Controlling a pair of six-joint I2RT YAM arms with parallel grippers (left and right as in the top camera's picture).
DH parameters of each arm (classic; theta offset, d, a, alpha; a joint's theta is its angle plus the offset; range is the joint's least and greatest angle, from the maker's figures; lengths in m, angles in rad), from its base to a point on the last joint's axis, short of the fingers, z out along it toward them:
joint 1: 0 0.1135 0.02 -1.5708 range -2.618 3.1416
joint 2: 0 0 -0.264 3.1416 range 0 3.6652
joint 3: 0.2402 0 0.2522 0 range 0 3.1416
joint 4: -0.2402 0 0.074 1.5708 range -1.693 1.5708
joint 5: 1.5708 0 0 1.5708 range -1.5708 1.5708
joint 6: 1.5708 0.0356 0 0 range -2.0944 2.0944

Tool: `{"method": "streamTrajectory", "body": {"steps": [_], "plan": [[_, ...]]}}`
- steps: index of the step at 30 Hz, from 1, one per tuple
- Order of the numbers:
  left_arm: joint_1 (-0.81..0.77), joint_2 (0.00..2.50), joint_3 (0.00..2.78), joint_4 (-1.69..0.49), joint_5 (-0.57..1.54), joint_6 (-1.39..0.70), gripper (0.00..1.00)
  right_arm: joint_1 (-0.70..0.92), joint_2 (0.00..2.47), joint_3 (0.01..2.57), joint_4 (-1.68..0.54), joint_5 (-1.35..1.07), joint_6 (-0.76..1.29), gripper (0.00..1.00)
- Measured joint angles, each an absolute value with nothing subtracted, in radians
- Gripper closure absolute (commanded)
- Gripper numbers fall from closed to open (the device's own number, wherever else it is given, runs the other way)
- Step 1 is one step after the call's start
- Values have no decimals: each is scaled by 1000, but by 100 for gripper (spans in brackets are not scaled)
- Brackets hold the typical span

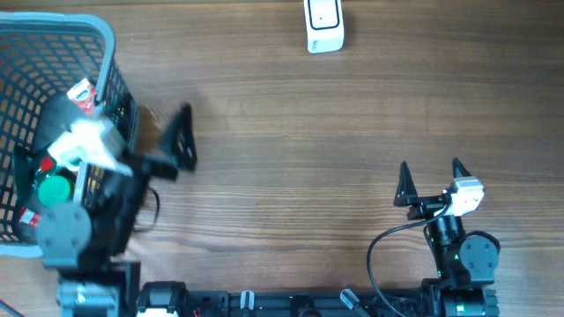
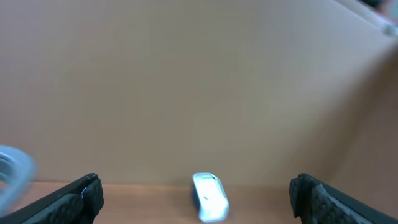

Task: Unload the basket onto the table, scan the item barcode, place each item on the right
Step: 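Reach the left gripper into the basket toward the sriracha bottle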

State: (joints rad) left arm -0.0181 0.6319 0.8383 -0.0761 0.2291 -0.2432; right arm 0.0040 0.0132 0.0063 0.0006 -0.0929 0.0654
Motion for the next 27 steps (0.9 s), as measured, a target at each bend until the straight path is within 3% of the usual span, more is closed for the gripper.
{"method": "streamTrajectory", "body": {"steps": [9, 13, 22, 27], "plan": [[-18, 867, 1133, -60, -243, -210, 0, 4, 14, 6, 0, -93, 65, 0], [-18, 880, 1152, -183, -391, -204, 0, 4, 14, 6, 0, -93, 65, 0], [-4, 935, 1155, -206, -553, -207, 0, 4, 14, 6, 0, -93, 65, 0], [101, 939, 1213, -297, -582, -266, 0, 4, 14, 6, 0, -93, 65, 0]]}}
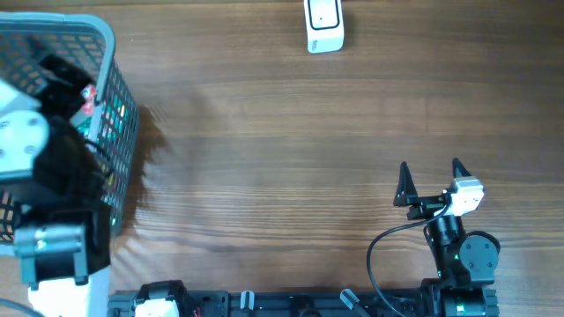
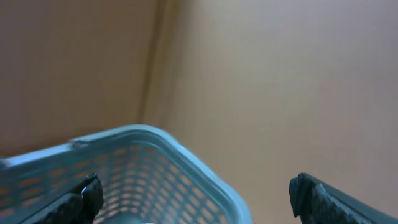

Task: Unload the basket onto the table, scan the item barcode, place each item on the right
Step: 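Reach the left gripper into the basket toward the sriracha bottle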

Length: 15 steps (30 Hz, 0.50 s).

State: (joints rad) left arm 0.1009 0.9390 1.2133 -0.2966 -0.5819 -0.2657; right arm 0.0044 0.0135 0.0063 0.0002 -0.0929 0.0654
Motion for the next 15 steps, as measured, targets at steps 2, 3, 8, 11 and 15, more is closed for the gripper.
{"method": "streamTrajectory", "body": {"steps": [2, 3, 8, 11, 15], "plan": [[159, 956, 1258, -375, -574, -298, 0, 4, 14, 6, 0, -93, 65, 0], [192, 970, 1285, -413, -566, -313, 0, 4, 14, 6, 0, -93, 65, 0], [380, 1122, 1494, -693, -416, -395, 0, 4, 14, 6, 0, -93, 65, 0], [470, 1257, 1637, -831, -302, -443, 0, 4, 14, 6, 0, -93, 65, 0], [516, 1391, 1741, -1013, -215, -534, 0, 4, 14, 6, 0, -93, 65, 0]]}}
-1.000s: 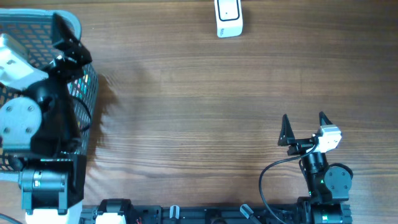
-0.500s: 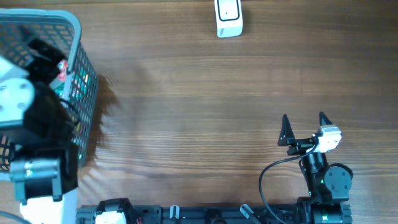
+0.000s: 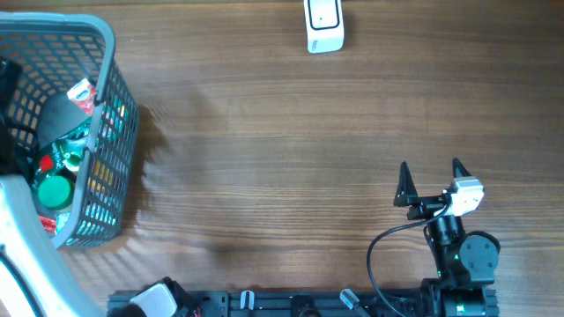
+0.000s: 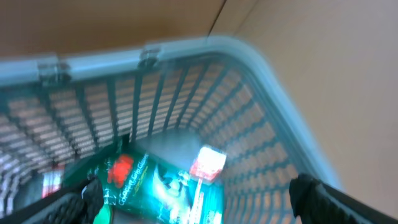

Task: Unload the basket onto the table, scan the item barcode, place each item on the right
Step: 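Reach the left gripper into the basket toward the sriracha bottle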

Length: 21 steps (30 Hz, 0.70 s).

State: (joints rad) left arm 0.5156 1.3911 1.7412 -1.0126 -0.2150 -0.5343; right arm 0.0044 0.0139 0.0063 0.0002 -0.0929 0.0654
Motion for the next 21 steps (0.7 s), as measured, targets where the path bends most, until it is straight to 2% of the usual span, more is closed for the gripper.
{"method": "streamTrajectory", "body": {"steps": [8, 17, 21], "plan": [[545, 1508, 1761, -1320, -123, -740, 0, 4, 14, 6, 0, -93, 65, 0], [545, 1513, 1761, -1411, -83, -791, 0, 4, 14, 6, 0, -93, 65, 0], [545, 1513, 1748, -1430, -79, -911, 0, 4, 14, 6, 0, -93, 65, 0]]}}
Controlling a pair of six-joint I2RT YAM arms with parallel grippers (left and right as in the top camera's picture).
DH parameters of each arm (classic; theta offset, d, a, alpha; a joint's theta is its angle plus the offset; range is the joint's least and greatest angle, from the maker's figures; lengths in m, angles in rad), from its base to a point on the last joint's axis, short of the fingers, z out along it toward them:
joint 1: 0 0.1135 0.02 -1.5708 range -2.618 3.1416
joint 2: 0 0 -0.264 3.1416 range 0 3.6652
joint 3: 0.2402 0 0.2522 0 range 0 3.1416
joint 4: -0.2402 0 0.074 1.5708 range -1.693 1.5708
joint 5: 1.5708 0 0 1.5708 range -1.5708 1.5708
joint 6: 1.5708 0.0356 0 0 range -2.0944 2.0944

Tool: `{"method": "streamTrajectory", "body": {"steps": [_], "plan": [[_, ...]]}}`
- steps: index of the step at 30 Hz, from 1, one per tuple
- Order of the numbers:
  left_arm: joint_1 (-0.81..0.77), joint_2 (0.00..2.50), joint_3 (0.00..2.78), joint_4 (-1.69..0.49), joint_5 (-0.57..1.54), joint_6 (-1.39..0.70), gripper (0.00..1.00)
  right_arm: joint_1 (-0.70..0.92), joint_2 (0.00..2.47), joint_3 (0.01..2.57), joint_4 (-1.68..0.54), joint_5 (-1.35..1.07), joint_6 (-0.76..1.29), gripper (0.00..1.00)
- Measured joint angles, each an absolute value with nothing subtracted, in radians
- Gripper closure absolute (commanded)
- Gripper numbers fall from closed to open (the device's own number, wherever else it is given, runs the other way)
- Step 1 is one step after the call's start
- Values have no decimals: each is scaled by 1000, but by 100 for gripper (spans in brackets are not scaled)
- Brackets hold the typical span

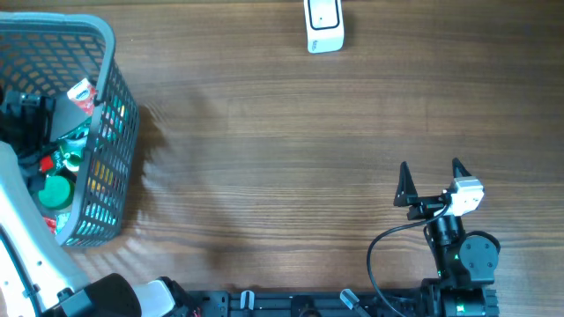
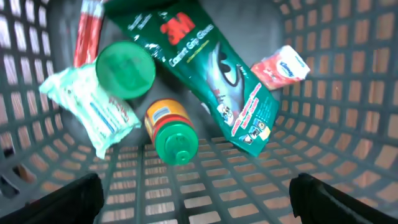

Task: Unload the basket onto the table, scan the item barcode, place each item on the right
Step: 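Reach the left gripper into the basket toward the sriracha bottle, then grasp the red sriracha bottle with the left gripper and lift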

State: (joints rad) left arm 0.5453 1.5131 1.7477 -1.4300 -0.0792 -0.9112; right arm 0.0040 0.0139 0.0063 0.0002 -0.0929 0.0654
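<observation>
A grey mesh basket [image 1: 106,40] stands at the table's left end. My left gripper [image 1: 22,113] is over its inside, pointing down, open and holding nothing. In the left wrist view its fingers [image 2: 68,199] sit wide apart above the basket floor [image 2: 249,186]. Below lie a green 3M pouch [image 2: 211,68], a green-lidded jar [image 2: 124,68], a yellow bottle with a green cap [image 2: 169,134], a white-green packet [image 2: 93,112], a small red-white packet [image 2: 280,65] and a red tube [image 2: 87,31]. The white scanner [image 1: 324,25] lies at the far edge. No barcode can be made out.
My right gripper [image 1: 431,173] stands open near the front right of the table, far from the basket and the scanner. The basket walls [image 2: 348,93] surround the left gripper on all sides. Bare wood table [image 1: 282,158] lies between the basket and the right arm.
The left wrist view has gone from a slanted look at the basket's far corner to a look straight down at the items, closer to them. The right arm has not moved.
The left gripper was open over the table just right of the basket, facing the scanner. Then the arm was above the basket with the rim in its view. Then it looked into the basket at a slant, and now it points down over the items.
</observation>
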Motion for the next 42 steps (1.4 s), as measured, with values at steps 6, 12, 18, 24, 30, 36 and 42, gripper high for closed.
{"method": "streamTrajectory", "body": {"steps": [6, 12, 18, 24, 30, 36, 42], "plan": [[545, 1515, 1642, -1415, -78, -1116, 0, 4, 14, 6, 0, -93, 65, 0], [545, 1547, 1539, -1333, -76, -1216, 0, 4, 14, 6, 0, -93, 65, 0], [545, 1602, 1515, -1302, -72, -1241, 0, 4, 14, 6, 0, -93, 65, 1], [545, 1687, 1514, -1301, -42, -1246, 11, 4, 14, 6, 0, -93, 65, 0], [544, 1749, 1512, -1308, 1, -1252, 39, 4, 14, 6, 0, -93, 65, 0], [544, 1750, 1512, -1312, 6, -1259, 53, 4, 14, 6, 0, -93, 65, 0], [544, 1750, 1512, -1311, 6, -1259, 55, 4, 14, 6, 0, -93, 65, 0]]}}
